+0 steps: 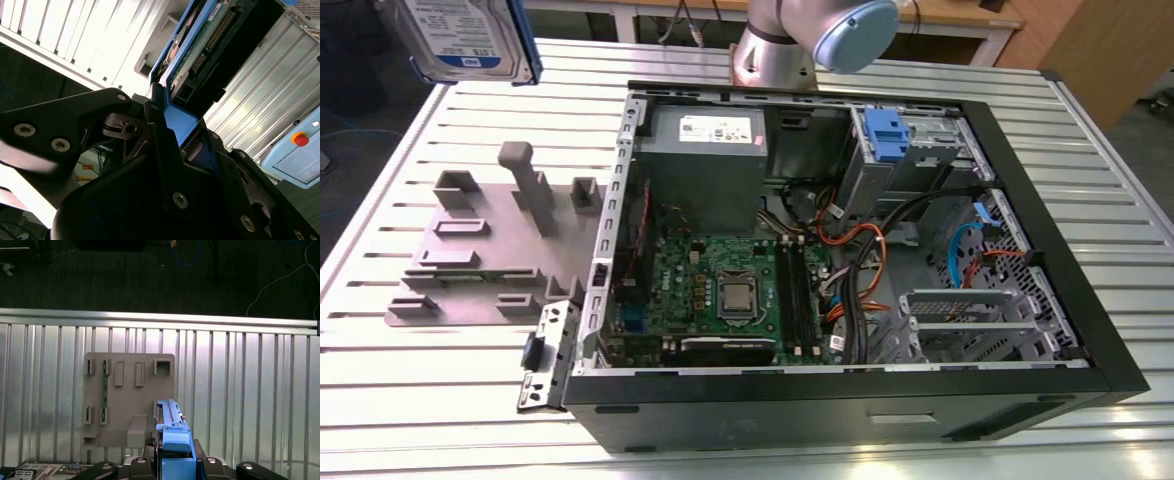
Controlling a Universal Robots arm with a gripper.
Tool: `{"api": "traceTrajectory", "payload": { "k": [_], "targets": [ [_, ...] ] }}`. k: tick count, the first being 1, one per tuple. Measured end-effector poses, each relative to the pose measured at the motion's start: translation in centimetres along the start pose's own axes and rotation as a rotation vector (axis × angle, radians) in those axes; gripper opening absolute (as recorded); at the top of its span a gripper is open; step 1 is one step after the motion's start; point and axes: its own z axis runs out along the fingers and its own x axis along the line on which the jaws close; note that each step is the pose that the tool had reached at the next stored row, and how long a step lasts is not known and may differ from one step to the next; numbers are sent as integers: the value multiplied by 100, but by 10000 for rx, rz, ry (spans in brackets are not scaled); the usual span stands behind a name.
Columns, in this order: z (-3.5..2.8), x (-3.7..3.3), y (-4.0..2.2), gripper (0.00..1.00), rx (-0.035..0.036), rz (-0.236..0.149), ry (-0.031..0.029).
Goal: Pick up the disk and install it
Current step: 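Pick up the disk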
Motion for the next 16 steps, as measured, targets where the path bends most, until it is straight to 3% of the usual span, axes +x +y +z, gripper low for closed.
{"api": "traceTrajectory", "payload": {
  "k": [16],
  "targets": [
    [0, 1, -61, 36, -1, -28, -1]
  ]
}}
